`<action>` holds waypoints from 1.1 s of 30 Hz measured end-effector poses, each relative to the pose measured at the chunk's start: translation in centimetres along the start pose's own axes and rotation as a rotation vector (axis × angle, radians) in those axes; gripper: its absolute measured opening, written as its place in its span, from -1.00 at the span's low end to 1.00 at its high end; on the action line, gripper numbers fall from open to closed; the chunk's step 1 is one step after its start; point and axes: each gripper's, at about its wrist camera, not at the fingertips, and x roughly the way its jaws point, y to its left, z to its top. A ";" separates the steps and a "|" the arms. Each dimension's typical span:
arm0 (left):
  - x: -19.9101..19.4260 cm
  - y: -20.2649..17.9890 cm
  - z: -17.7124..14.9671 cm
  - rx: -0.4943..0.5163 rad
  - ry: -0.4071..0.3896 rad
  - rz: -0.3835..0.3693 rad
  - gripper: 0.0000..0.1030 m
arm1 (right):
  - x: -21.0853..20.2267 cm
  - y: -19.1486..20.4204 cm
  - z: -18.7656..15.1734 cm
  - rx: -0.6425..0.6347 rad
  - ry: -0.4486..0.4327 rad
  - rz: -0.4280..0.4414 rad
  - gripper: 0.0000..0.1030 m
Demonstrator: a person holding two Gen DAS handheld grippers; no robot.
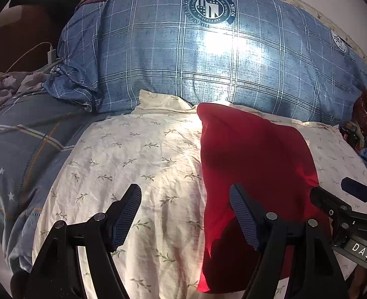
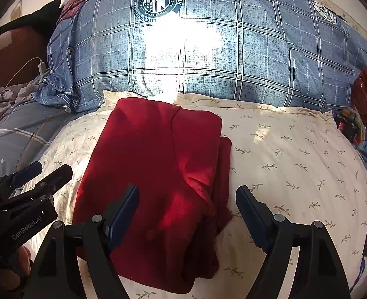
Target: Fold small clothes
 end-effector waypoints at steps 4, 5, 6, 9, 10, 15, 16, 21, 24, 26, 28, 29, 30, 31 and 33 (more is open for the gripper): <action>0.1 0.1 -0.1 -0.001 0.001 -0.001 0.41 | 0.1 0.1 0.0 -0.007 0.003 0.000 0.58; 0.1 0.1 -0.1 -0.001 0.001 0.000 0.41 | 0.1 0.1 0.0 -0.007 0.004 0.000 0.58; 0.1 0.1 -0.1 0.000 0.001 0.001 0.41 | 0.1 0.1 0.0 -0.005 0.004 0.001 0.58; 0.2 0.1 -0.1 0.001 0.002 0.002 0.41 | 0.3 0.1 -0.1 -0.004 0.009 0.003 0.58; 0.2 0.1 -0.1 0.000 0.002 0.002 0.41 | 0.3 0.0 -0.1 -0.004 0.009 0.004 0.58; 0.3 0.3 -0.2 -0.006 0.002 0.000 0.41 | 0.4 0.1 -0.2 -0.007 0.014 0.005 0.58; 0.3 0.3 -0.2 -0.006 0.003 0.000 0.41 | 0.4 0.2 -0.2 -0.007 0.015 0.006 0.58; 0.6 0.5 -0.2 -0.006 0.009 0.000 0.41 | 0.6 0.2 -0.2 -0.007 0.021 0.008 0.58; 0.7 0.5 -0.2 -0.006 0.012 0.003 0.41 | 0.7 0.3 -0.2 -0.009 0.023 0.009 0.58; 0.8 0.5 -0.2 -0.007 0.014 0.002 0.41 | 0.8 0.3 -0.3 -0.007 0.025 0.009 0.58; 1.0 0.5 -0.1 -0.005 0.016 0.004 0.41 | 0.9 0.3 -0.3 -0.005 0.028 0.011 0.58; 1.0 0.5 -0.1 -0.004 0.017 0.005 0.41 | 0.9 0.2 -0.2 -0.004 0.029 0.011 0.58; 1.1 0.5 -0.1 -0.005 0.018 0.005 0.41 | 1.0 0.2 -0.2 -0.004 0.029 0.011 0.58; 1.1 0.5 -0.1 -0.006 0.018 0.004 0.41 | 1.0 0.2 -0.2 -0.004 0.031 0.011 0.58; 1.2 0.5 -0.1 -0.007 0.019 0.004 0.40 | 1.0 0.3 -0.2 -0.003 0.031 0.013 0.58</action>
